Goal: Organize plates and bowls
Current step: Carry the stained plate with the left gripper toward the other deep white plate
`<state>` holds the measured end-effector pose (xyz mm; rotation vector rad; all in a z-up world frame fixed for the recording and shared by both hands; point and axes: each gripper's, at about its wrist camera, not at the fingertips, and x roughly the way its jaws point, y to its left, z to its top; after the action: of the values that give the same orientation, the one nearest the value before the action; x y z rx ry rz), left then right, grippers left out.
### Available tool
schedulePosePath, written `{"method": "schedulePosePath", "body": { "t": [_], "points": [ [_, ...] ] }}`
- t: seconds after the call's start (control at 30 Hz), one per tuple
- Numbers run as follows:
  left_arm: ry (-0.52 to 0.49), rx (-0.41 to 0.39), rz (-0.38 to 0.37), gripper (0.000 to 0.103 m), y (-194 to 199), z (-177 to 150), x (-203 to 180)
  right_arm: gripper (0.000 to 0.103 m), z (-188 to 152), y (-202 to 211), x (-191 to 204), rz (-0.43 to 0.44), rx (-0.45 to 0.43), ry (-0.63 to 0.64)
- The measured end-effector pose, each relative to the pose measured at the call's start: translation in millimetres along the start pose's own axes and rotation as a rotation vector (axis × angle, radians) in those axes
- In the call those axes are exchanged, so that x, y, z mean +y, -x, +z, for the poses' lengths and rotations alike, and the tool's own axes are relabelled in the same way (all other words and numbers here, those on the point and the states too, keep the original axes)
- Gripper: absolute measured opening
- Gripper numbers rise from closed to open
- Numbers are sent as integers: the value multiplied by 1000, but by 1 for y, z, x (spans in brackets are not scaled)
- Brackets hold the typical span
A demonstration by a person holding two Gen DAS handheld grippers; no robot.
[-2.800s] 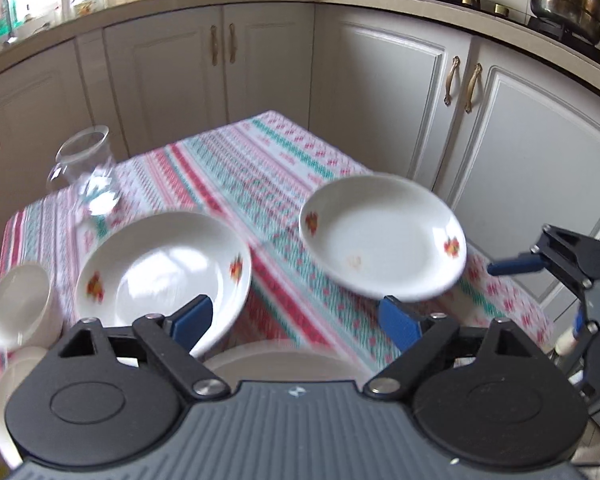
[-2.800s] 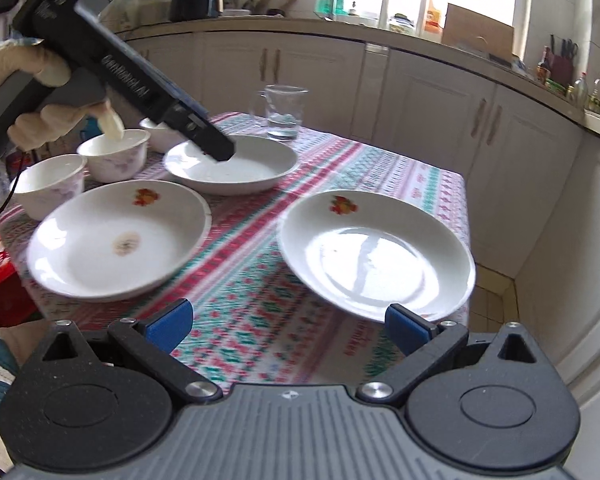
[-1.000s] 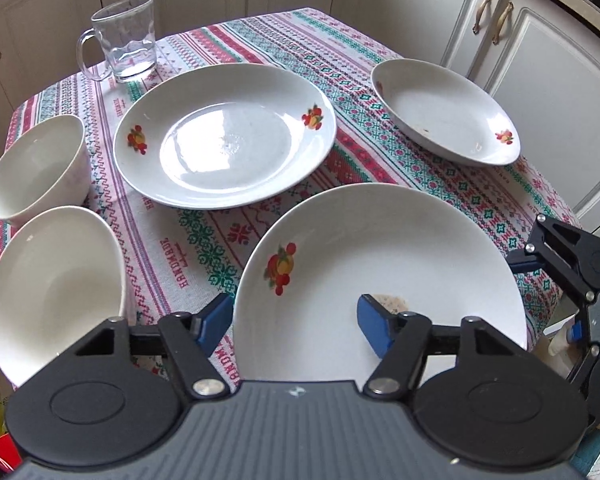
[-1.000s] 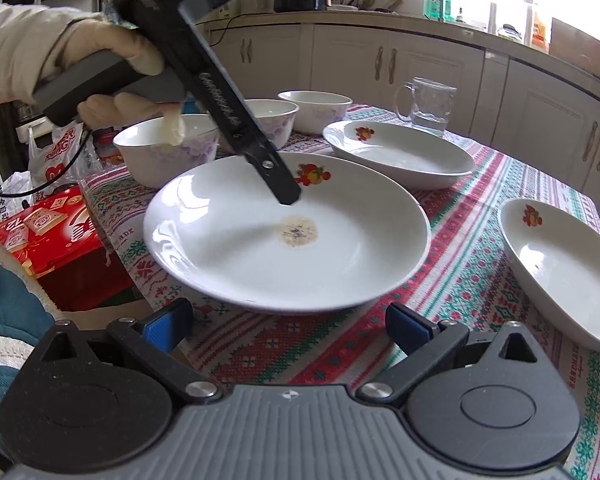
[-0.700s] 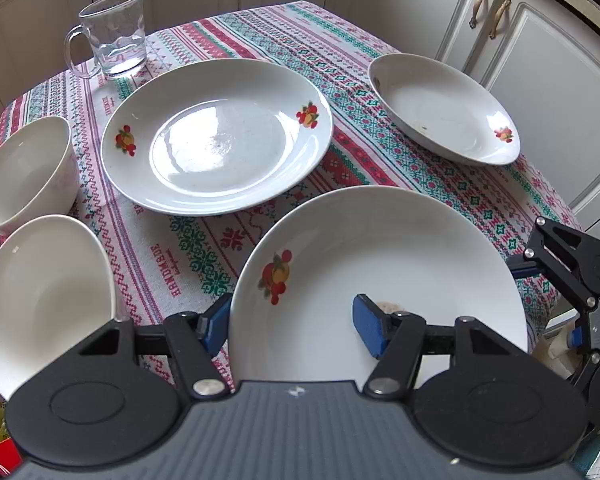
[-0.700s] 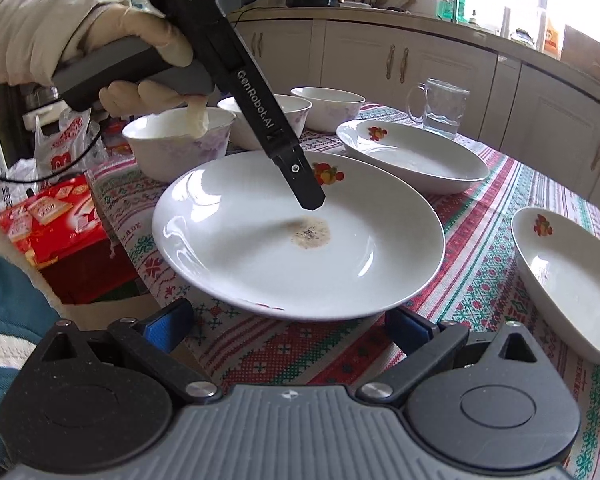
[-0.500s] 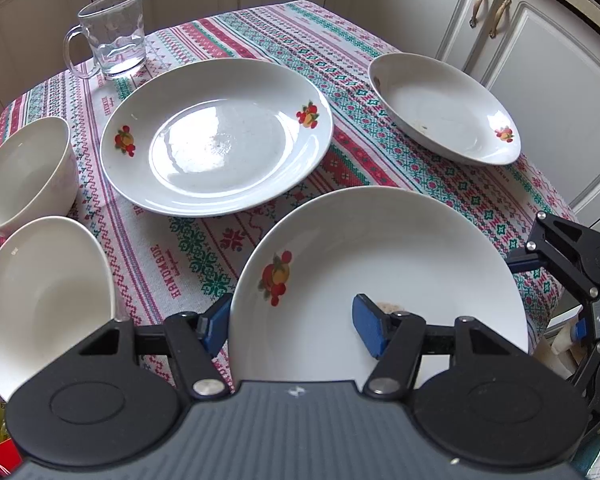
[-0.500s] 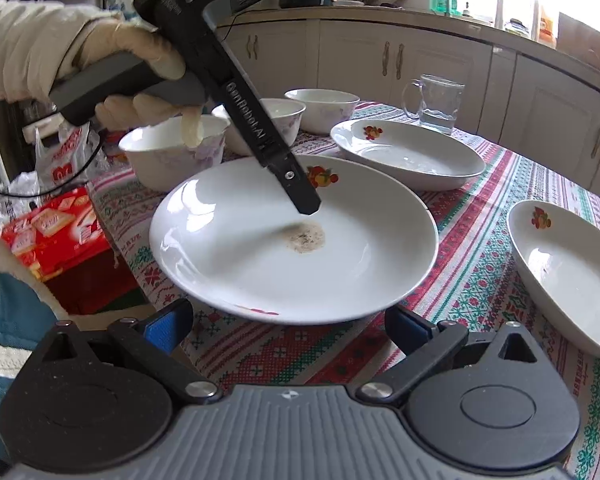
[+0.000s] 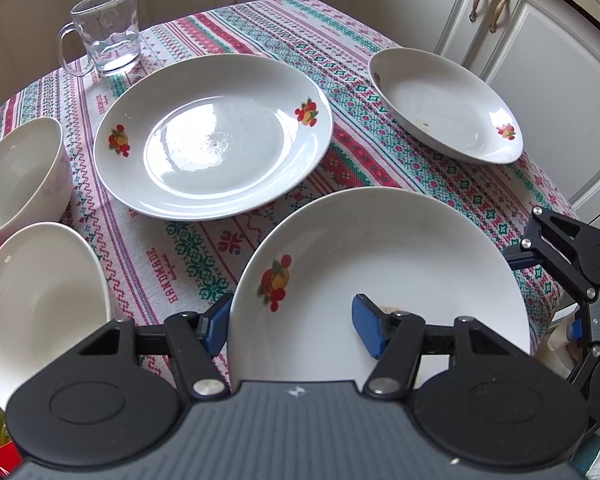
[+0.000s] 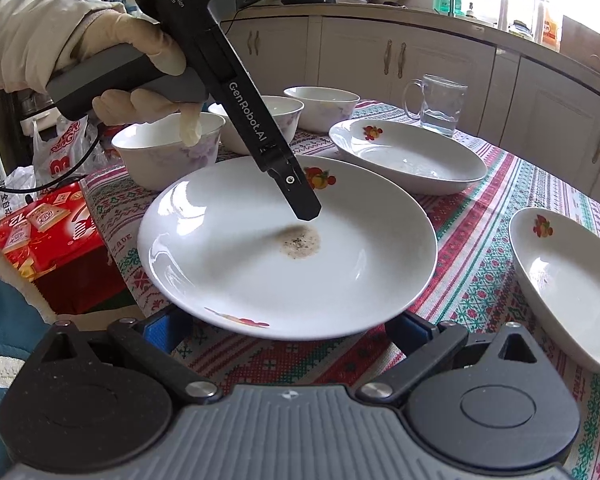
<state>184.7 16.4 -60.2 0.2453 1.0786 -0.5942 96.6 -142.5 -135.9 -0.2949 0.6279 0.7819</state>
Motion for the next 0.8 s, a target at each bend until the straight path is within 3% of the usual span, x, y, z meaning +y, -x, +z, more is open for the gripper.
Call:
{"method": "schedulePosePath", "body": {
  "t": [0.37,0.8],
  "points": [
    [-11,30,-1,62,-4,4,-1,103,3,-2,-2,16,14,-4],
    [-18,11,-18,62,7,16,-8,103,8,9,-12,24,21,-7]
  ]
}}
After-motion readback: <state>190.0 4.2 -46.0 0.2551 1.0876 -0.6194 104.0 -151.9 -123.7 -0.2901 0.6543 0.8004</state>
